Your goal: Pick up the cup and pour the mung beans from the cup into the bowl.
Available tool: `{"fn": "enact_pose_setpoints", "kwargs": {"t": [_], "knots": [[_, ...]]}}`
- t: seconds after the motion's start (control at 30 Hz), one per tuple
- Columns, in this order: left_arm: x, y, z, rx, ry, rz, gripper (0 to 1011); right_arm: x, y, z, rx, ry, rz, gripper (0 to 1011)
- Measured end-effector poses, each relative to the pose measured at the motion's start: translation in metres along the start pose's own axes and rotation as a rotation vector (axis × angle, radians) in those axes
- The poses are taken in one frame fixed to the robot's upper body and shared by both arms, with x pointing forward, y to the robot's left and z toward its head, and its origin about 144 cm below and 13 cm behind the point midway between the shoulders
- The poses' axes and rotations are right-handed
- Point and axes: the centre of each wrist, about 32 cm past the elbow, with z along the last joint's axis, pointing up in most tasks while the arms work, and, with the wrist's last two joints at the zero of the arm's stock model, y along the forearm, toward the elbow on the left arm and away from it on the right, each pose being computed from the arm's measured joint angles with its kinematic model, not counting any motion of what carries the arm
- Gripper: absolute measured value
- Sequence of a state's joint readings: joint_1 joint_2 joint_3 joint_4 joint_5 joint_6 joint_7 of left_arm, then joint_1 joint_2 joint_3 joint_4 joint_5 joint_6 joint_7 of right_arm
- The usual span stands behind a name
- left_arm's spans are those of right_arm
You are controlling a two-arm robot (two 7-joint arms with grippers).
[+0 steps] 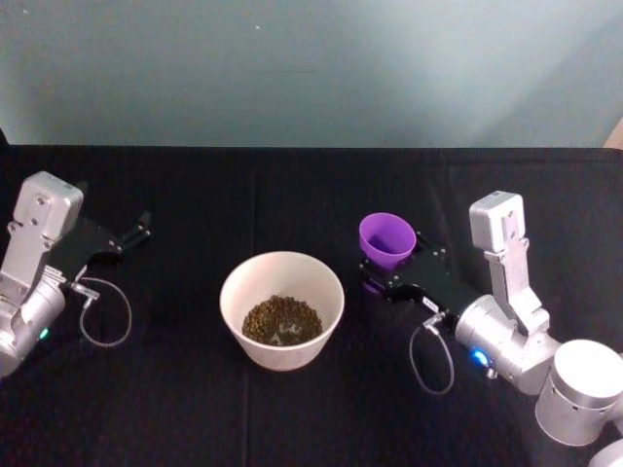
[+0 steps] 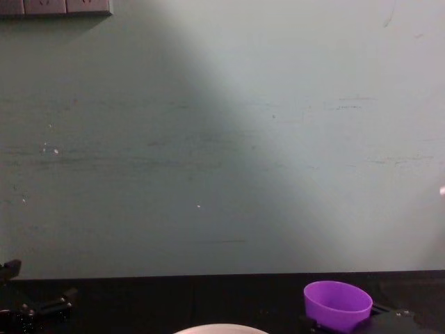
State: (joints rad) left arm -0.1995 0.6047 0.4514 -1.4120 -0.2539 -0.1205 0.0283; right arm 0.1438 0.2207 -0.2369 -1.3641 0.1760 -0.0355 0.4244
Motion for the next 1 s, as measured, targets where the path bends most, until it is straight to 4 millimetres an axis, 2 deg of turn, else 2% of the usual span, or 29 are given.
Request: {"fn": "enact_pose_setpoints", "kwargs": {"t": [0.13, 0.37, 0.47, 0.67, 1.0], "knots": [[0.0, 0.0, 0.0, 0.0, 0.0, 0.0, 1000, -0.001, 0.0, -0.002, 0.0, 0.0, 0.003, 729], [0.0, 0.0, 0.0, 0.0, 0.0, 0.0, 1000, 0.0, 0.001, -0.003, 0.003, 0.003, 0.005, 868], [0.0, 0.0, 0.0, 0.0, 0.0, 0.0, 1000, 0.0, 0.001, -0.003, 0.006, 0.007, 0.007, 965], [0.0, 0.0, 0.0, 0.0, 0.0, 0.0, 1000, 0.001, 0.0, -0.001, 0.016, 0.013, 0.007, 1003], [0.0, 0.0, 0.0, 0.0, 0.0, 0.0, 1000, 0.0, -0.013, 0.036, 0.113, -0.078, -0.032, 1002]]}}
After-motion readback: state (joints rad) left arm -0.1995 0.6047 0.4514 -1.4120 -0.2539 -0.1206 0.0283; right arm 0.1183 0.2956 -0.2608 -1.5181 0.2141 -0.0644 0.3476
